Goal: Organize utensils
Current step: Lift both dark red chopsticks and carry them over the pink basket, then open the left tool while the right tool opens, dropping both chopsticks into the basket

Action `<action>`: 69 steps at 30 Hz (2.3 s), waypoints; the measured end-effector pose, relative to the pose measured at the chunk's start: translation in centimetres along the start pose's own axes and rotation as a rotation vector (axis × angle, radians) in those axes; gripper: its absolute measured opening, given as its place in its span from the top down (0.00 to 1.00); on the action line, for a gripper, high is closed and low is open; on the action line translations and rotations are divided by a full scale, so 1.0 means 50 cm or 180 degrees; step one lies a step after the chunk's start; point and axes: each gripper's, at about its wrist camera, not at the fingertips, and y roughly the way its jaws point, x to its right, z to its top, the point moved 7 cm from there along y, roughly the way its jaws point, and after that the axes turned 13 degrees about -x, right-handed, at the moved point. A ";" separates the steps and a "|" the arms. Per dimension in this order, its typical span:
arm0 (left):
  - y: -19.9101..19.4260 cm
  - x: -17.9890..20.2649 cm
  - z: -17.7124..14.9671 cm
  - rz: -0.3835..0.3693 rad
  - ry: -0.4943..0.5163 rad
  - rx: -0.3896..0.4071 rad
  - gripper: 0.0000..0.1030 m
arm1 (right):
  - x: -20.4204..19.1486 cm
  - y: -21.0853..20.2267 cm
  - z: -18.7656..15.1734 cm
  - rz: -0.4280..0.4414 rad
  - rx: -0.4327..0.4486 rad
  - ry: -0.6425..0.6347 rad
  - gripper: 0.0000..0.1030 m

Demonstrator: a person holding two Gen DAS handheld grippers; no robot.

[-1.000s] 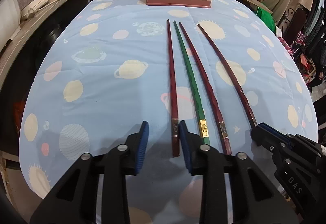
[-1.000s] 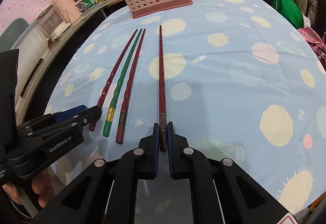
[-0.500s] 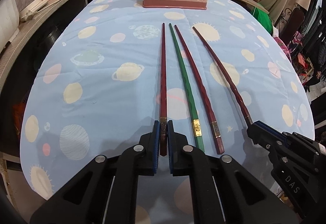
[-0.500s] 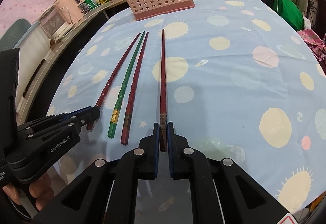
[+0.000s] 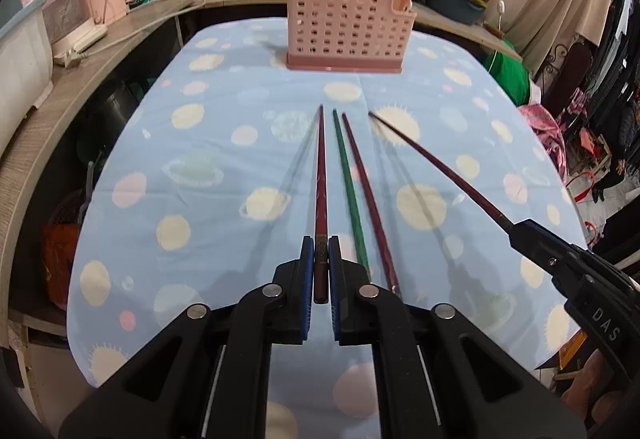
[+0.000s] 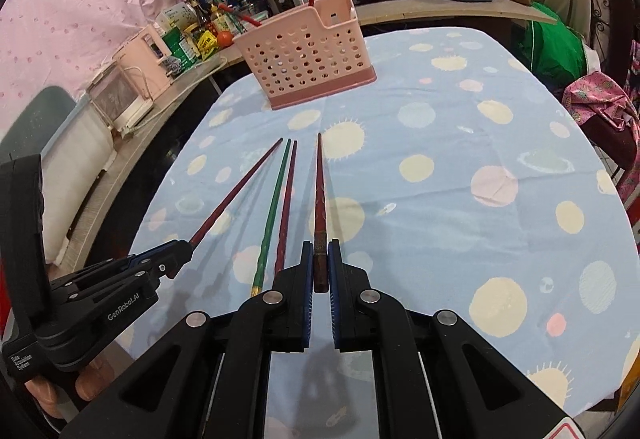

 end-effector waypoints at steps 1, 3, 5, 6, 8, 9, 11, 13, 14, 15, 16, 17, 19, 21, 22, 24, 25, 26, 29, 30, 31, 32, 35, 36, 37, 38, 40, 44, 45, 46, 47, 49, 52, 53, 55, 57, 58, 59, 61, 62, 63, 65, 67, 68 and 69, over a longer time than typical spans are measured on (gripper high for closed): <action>-0.007 0.000 0.006 -0.0005 -0.0006 0.0031 0.93 | -0.001 -0.009 0.010 0.0006 0.0040 0.0004 0.93; -0.024 -0.003 0.023 -0.0014 -0.0020 0.0096 0.93 | -0.001 -0.025 0.030 0.0015 0.0120 0.0008 0.93; -0.037 -0.006 0.038 -0.0023 -0.0037 0.0142 0.93 | 0.000 -0.041 0.050 0.0017 0.0195 0.0001 0.93; -0.042 -0.008 0.045 -0.0025 -0.0045 0.0164 0.93 | 0.000 -0.049 0.061 0.0020 0.0236 0.0001 0.93; -0.052 -0.010 0.059 -0.0024 -0.0058 0.0205 0.93 | 0.000 -0.062 0.081 0.0027 0.0300 0.0000 0.93; -0.056 -0.010 0.067 -0.0025 -0.0061 0.0227 0.93 | 0.000 -0.067 0.090 0.0030 0.0323 -0.0002 0.93; -0.068 -0.011 0.085 -0.0019 -0.0061 0.0295 0.93 | 0.001 -0.075 0.107 0.0031 0.0372 -0.0014 0.93; -0.078 -0.014 0.103 -0.0015 -0.0073 0.0348 0.93 | -0.002 -0.086 0.125 0.0033 0.0427 -0.0032 0.93; -0.083 -0.016 0.110 -0.0017 -0.0080 0.0369 0.93 | -0.004 -0.092 0.135 0.0037 0.0461 -0.0039 0.93; -0.089 -0.019 0.120 -0.0011 -0.0085 0.0401 0.93 | -0.003 -0.095 0.144 0.0040 0.0487 -0.0046 0.93; -0.094 -0.022 0.128 -0.0008 -0.0090 0.0422 0.93 | -0.004 -0.100 0.153 0.0042 0.0513 -0.0053 0.93; -0.100 -0.025 0.138 -0.0011 -0.0099 0.0449 0.93 | -0.005 -0.105 0.164 0.0045 0.0545 -0.0059 0.93; -0.112 -0.029 0.156 -0.0016 -0.0117 0.0506 0.93 | -0.006 -0.114 0.183 0.0048 0.0599 -0.0071 0.93; -0.124 -0.035 0.177 -0.0012 -0.0135 0.0572 0.93 | -0.007 -0.121 0.202 0.0052 0.0651 -0.0080 0.93; -0.130 -0.038 0.189 -0.0007 -0.0144 0.0605 0.93 | -0.008 -0.125 0.211 0.0056 0.0673 -0.0083 0.93; -0.140 -0.042 0.206 -0.0004 -0.0153 0.0655 0.93 | -0.008 -0.130 0.226 0.0058 0.0720 -0.0083 0.93; -0.144 -0.045 0.214 -0.0007 -0.0159 0.0678 0.93 | -0.009 -0.133 0.234 0.0058 0.0739 -0.0082 0.93; -0.150 -0.047 0.224 -0.0012 -0.0165 0.0705 0.93 | -0.009 -0.134 0.242 0.0061 0.0757 -0.0080 0.93; -0.165 -0.050 0.248 -0.0005 -0.0175 0.0777 0.93 | -0.009 -0.139 0.262 0.0077 0.0792 -0.0070 0.93; -0.172 -0.051 0.256 -0.0007 -0.0173 0.0802 0.93 | -0.008 -0.140 0.269 0.0087 0.0801 -0.0060 0.93; -0.178 -0.051 0.263 -0.0009 -0.0173 0.0830 0.93 | -0.009 -0.142 0.273 0.0091 0.0810 -0.0056 0.93; -0.186 -0.053 0.272 -0.0014 -0.0177 0.0857 0.93 | -0.009 -0.144 0.280 0.0089 0.0825 -0.0053 0.93; -0.205 -0.058 0.299 -0.0068 -0.0194 0.0911 0.93 | -0.007 -0.155 0.300 0.0110 0.0877 -0.0049 0.93; -0.211 -0.060 0.309 -0.0093 -0.0200 0.0925 0.93 | -0.007 -0.160 0.305 0.0131 0.0894 -0.0042 0.93; -0.218 -0.061 0.319 -0.0117 -0.0205 0.0949 0.93 | -0.007 -0.166 0.313 0.0154 0.0916 -0.0031 0.93; -0.229 -0.062 0.332 -0.0151 -0.0212 0.0982 0.93 | -0.005 -0.174 0.325 0.0180 0.0949 -0.0016 0.93; -0.252 -0.065 0.357 -0.0204 -0.0234 0.1062 0.93 | -0.003 -0.188 0.346 0.0214 0.1011 0.0007 0.93; -0.302 -0.066 0.410 -0.0265 -0.0266 0.1264 0.93 | -0.003 -0.218 0.399 0.0300 0.1148 0.0039 0.93; -0.315 -0.065 0.423 -0.0268 -0.0273 0.1319 0.93 | -0.004 -0.224 0.412 0.0310 0.1182 0.0037 0.93; -0.327 -0.065 0.437 -0.0270 -0.0277 0.1370 0.93 | -0.006 -0.231 0.426 0.0310 0.1223 0.0034 0.93; -0.341 -0.065 0.454 -0.0271 -0.0282 0.1433 0.93 | -0.008 -0.239 0.441 0.0308 0.1266 0.0030 0.93; -0.365 -0.065 0.485 -0.0270 -0.0304 0.1545 0.93 | -0.012 -0.252 0.473 0.0343 0.1343 0.0035 0.93; -0.395 -0.060 0.526 -0.0317 -0.0337 0.1673 0.93 | -0.019 -0.267 0.521 0.0392 0.1441 0.0044 0.93; -0.406 -0.058 0.540 -0.0335 -0.0340 0.1721 0.93 | -0.020 -0.271 0.538 0.0398 0.1472 0.0046 0.93; -0.425 -0.052 0.566 -0.0355 -0.0344 0.1809 0.93 | -0.026 -0.274 0.568 0.0419 0.1515 0.0059 0.93; -0.443 -0.044 0.596 -0.0395 -0.0337 0.1901 0.93 | -0.033 -0.275 0.598 0.0452 0.1562 0.0067 0.93; -0.449 -0.042 0.606 -0.0399 -0.0334 0.1928 0.93 | -0.037 -0.274 0.611 0.0444 0.1585 0.0067 0.93; -0.456 -0.038 0.622 -0.0392 -0.0334 0.1969 0.93 | -0.039 -0.272 0.623 0.0433 0.1598 0.0072 0.93; -0.468 -0.034 0.648 -0.0360 -0.0331 0.2036 0.93 | -0.045 -0.260 0.647 0.0445 0.1580 0.0084 0.93; -0.474 -0.033 0.659 -0.0352 -0.0328 0.2073 0.93 | -0.045 -0.256 0.655 0.0444 0.1571 0.0084 0.93; -0.480 -0.032 0.671 -0.0343 -0.0327 0.2114 0.93 | -0.047 -0.250 0.663 0.0430 0.1563 0.0077 0.93; -0.486 -0.032 0.691 -0.0340 -0.0325 0.2164 0.93 | -0.051 -0.239 0.675 0.0403 0.1548 0.0065 0.93; -0.485 -0.034 0.706 -0.0323 -0.0320 0.2179 0.93 | -0.053 -0.222 0.682 0.0391 0.1513 0.0062 0.93; -0.480 -0.036 0.714 -0.0311 -0.0322 0.2180 0.93 | -0.053 -0.213 0.685 0.0381 0.1490 0.0062 0.93; -0.471 -0.038 0.721 -0.0293 -0.0326 0.2170 0.93 | -0.054 -0.202 0.689 0.0370 0.1461 0.0057 0.93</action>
